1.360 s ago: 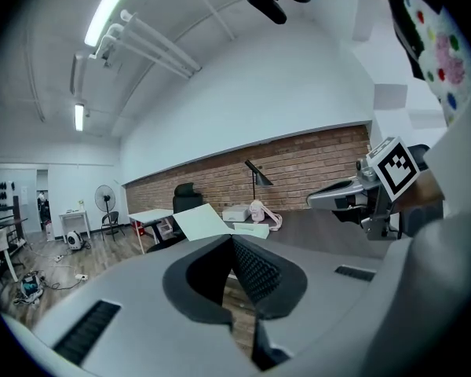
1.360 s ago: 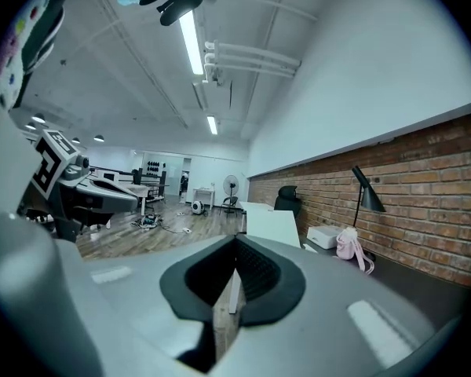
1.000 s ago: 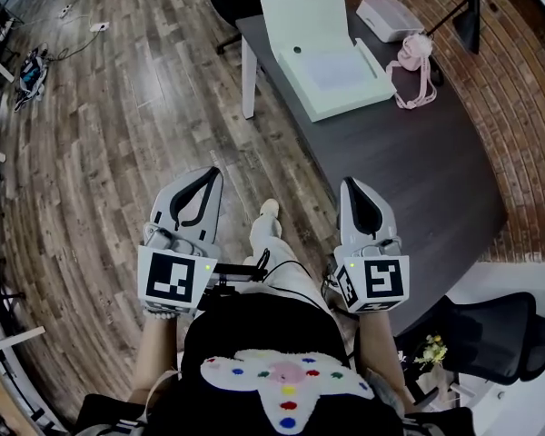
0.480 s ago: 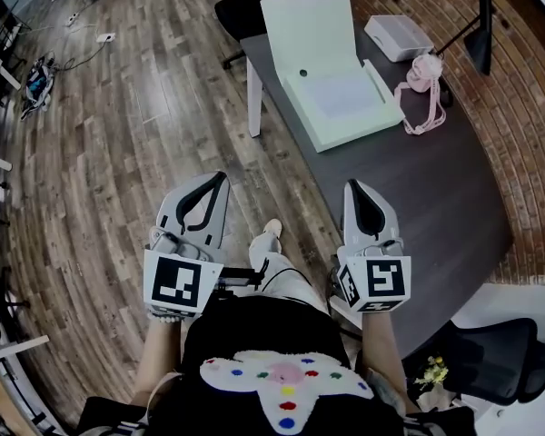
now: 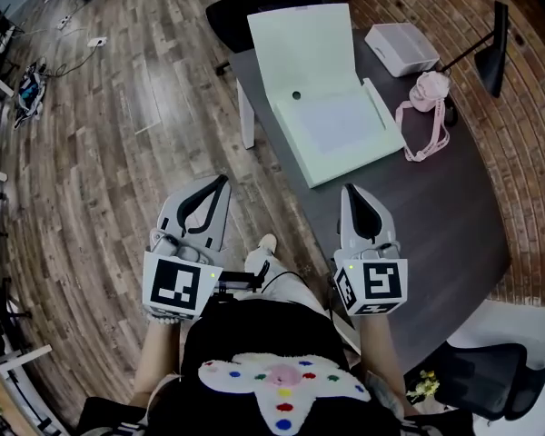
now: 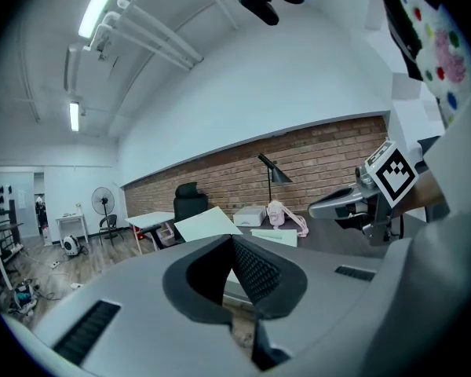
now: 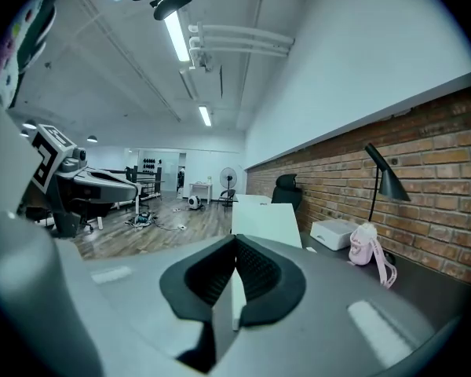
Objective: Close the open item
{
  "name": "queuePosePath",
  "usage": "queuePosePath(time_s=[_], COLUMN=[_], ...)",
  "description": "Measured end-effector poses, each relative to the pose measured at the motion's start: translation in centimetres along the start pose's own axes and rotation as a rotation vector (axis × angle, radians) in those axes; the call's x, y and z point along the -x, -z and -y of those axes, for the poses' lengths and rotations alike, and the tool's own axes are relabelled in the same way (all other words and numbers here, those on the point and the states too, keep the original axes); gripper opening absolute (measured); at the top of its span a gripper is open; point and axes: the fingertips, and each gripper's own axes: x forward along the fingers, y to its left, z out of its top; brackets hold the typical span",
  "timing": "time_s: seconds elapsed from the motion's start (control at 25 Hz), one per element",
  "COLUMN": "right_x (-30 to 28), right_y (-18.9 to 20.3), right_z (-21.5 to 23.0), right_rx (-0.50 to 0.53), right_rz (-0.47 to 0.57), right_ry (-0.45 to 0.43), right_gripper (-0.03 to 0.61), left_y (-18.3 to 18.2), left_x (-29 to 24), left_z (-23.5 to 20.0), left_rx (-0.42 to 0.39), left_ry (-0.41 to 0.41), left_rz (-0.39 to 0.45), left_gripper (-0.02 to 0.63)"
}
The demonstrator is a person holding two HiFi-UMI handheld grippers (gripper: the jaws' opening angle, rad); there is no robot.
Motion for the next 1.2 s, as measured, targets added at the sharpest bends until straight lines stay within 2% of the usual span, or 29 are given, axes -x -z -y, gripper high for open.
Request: queuePosePath(time_s=[0.16,0.32,0.48,0.8,1.2], right_x=[-3.0,-5.7,-7.2,-8.2,-9.5], right_y=[-0.5,-0.6,0.6,5.1,12.6], right_z=[2.7,5.5,7.7,10.6,12.8], right_rx=[-0.027,-0.043,-0.072,-0.203,-0.38], right_rz=[0.002,-0.005,-0.036,-0.135,-0.274], right_ry=[0.018,0.042,0.074,0.159,0.315], right_gripper=[0.009,0.012,0.066,0.184,0.212], left_y=[-1.2,-2.0,-2.0,-1.7,0.0], left_x=[-4.1,-8.0,-10.9,-15.0,-20.5], left_z=[-1.4,-2.5,-3.0,-2.9,-4.3], left_rx=[0.04,0.046,0.039,0.029,0.015], left_ry=[0.012,0.024,0.036,0.091,0.151], left_rz=[0.011,0.01,0.001,-0.035,-0.069], left_gripper=[0.003,0.003,0.003,0.003,0.003])
